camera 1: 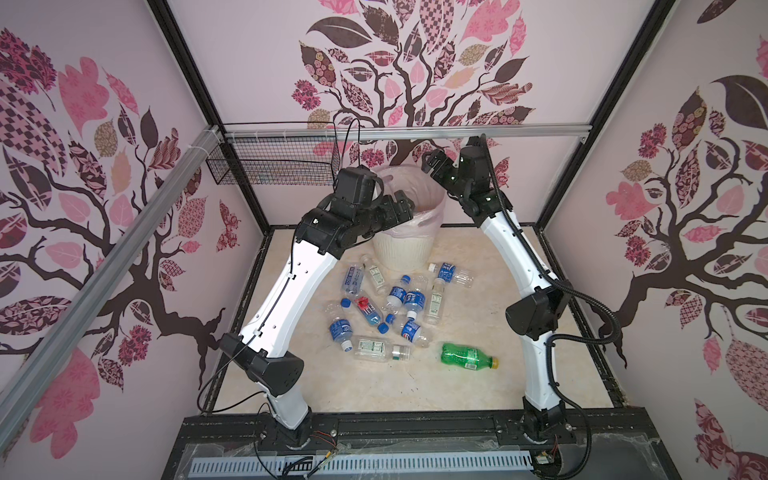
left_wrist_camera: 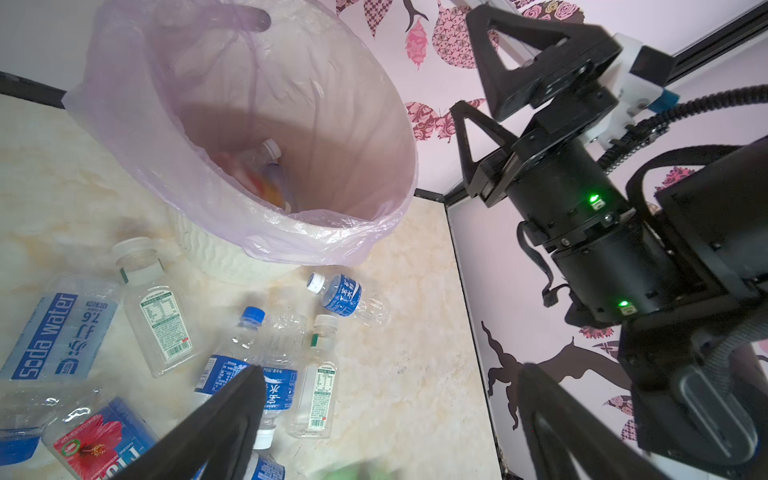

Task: Throw the plastic bottles in the bin
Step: 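Raise the red-and-gold bottle over the bin with the right gripper while the left gripper withdraws, then open the right gripper above the bin to drop the bottle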

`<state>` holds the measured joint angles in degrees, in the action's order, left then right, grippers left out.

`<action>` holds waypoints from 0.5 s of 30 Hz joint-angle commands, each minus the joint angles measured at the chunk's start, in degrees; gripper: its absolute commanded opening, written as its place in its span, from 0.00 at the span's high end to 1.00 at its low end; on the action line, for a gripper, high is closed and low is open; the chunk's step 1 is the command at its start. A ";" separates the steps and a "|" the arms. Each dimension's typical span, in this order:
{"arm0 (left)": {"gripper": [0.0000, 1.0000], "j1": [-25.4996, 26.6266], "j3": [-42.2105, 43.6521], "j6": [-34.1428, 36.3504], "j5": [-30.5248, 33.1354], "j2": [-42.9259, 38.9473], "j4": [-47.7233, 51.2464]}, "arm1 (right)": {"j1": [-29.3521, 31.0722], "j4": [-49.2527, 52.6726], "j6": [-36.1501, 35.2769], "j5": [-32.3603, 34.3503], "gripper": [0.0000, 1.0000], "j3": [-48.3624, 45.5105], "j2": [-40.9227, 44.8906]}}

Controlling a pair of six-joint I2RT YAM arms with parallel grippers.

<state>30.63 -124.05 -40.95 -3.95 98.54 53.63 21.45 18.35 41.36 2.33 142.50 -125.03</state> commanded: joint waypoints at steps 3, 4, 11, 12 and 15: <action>0.03 -0.05 2.52 -0.88 -0.24 -2.31 -0.05 | -0.45 -0.45 -0.15 0.23 0.00 0.32 3.61; 0.03 -0.06 3.30 -0.97 -0.10 -2.80 -0.22 | -0.53 -0.20 -0.14 0.09 0.00 0.31 3.66; 0.03 -0.59 9.50 -1.76 1.74 -6.99 -2.19 | -0.53 2.66 -1.34 -0.15 0.00 -0.09 5.37; 0.03 -0.80 10.30 -1.95 1.89 -7.51 -2.14 | -0.55 3.40 -1.54 -0.21 0.00 -0.24 5.83; 0.03 -1.70 12.15 -2.38 1.92 -8.67 -1.48 | -0.54 5.89 -2.26 -0.43 0.00 -0.57 7.36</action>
<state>29.76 -113.78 -42.63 -2.90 91.74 52.82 20.56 21.76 40.45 2.22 141.82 -123.79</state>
